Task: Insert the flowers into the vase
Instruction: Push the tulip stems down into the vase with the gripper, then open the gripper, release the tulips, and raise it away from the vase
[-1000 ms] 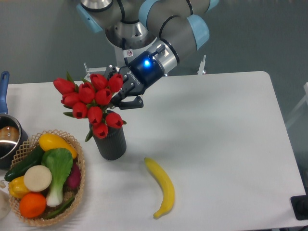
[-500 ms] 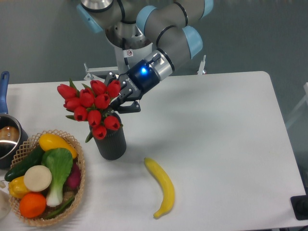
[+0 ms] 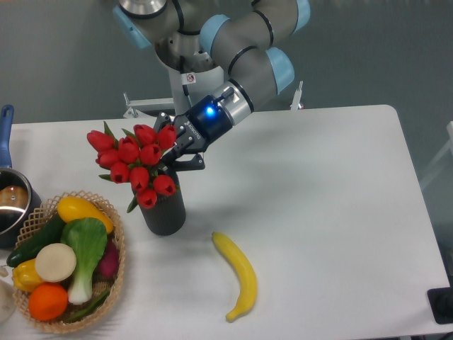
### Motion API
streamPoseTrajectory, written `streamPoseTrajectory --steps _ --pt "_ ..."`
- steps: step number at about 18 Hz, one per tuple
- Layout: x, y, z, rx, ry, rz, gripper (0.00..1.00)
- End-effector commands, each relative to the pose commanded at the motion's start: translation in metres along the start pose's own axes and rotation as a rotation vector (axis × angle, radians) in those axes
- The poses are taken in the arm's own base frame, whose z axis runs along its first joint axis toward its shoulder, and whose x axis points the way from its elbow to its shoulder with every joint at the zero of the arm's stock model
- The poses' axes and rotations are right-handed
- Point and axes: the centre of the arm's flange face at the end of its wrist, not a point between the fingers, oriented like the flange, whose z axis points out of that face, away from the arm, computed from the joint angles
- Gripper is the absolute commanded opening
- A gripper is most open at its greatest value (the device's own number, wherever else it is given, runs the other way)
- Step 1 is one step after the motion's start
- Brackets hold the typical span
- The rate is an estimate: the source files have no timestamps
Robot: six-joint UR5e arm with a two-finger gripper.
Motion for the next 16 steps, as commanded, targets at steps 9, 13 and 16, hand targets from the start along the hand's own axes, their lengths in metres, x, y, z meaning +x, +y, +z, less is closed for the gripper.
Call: streamPoseTrajectory --steps 9,13,16 --pt "-0.019 0.008 -0.028 -0.011 -0.062 0.007 1.0" --pt "-0.032 0.007 -0.06 -0.127 -0.139 0.035 1.0" --pt "-0.033 -0.013 -0.097 -0.146 -0.224 0.077 1.0"
